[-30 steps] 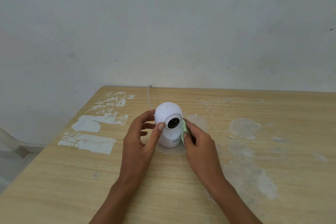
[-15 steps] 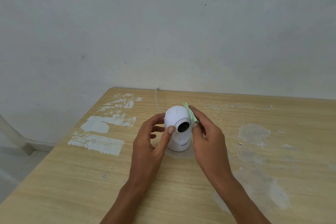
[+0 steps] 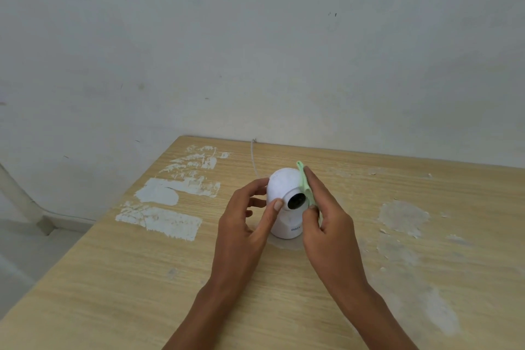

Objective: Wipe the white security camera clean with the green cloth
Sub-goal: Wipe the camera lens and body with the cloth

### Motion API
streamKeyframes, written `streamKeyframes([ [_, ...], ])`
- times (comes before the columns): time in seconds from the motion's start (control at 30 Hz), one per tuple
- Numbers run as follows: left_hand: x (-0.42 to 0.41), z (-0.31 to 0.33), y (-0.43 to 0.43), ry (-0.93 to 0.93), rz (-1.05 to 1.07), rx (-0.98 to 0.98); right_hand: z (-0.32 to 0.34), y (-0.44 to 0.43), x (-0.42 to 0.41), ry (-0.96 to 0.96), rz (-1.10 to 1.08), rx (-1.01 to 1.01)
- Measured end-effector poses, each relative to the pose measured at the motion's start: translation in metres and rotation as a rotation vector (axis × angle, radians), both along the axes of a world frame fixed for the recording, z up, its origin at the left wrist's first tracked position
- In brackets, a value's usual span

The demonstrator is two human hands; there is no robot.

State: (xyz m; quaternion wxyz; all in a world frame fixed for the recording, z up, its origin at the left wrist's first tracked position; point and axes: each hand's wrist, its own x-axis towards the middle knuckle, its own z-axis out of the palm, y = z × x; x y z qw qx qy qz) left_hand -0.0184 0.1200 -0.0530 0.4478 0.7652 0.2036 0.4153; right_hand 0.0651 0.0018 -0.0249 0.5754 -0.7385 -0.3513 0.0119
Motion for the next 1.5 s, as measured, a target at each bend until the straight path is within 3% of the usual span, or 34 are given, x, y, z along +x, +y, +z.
streamKeyframes([
  [0.07, 0.0, 0.0, 0.001, 0.0, 0.004, 0.004, 0.0, 0.0, 0.002, 0.015, 0.011, -0.01],
  [0.27, 0.001, 0.0, 0.001, -0.014, -0.013, -0.001, 0.005, 0.007, 0.003, -0.276, 0.033, -0.036],
  [0.4, 0.0, 0.0, 0.001, -0.014, -0.014, -0.007, 0.005, 0.007, 0.005, -0.193, 0.047, -0.074],
  [0.53, -0.001, 0.0, 0.001, -0.021, -0.032, -0.022, 0.014, 0.01, -0.001, -0.442, 0.02, -0.232],
  [0.6, -0.003, 0.001, 0.001, -0.025, -0.036, -0.026, 0.016, 0.01, -0.001, -0.479, 0.021, -0.254],
  [0.73, -0.006, 0.009, -0.002, -0.07, 0.042, -0.029, 0.014, 0.009, 0.001, -0.311, 0.082, -0.113],
  [0.9, -0.002, 0.039, -0.01, -0.055, 0.078, 0.421, 0.01, 0.006, 0.006, -0.039, 0.2, 0.073],
  [1.0, 0.01, 0.06, -0.015, 0.103, 0.006, 0.681, 0.007, 0.004, 0.011, 0.076, 0.229, 0.231],
  [1.07, 0.017, 0.068, -0.015, 0.236, -0.027, 0.751, 0.003, 0.002, 0.014, 0.134, 0.186, 0.326],
  [1.17, 0.018, 0.073, -0.01, 0.356, -0.015, 0.757, -0.007, 0.0, 0.017, 0.194, 0.087, 0.369],
  [1.3, 0.014, 0.07, -0.002, 0.33, 0.055, 0.687, -0.026, 0.002, 0.016, 0.206, 0.118, 0.346],
  [1.5, -0.002, 0.038, -0.006, 0.14, 0.07, 0.308, -0.036, 0.006, 0.015, 0.187, 0.135, 0.324],
])
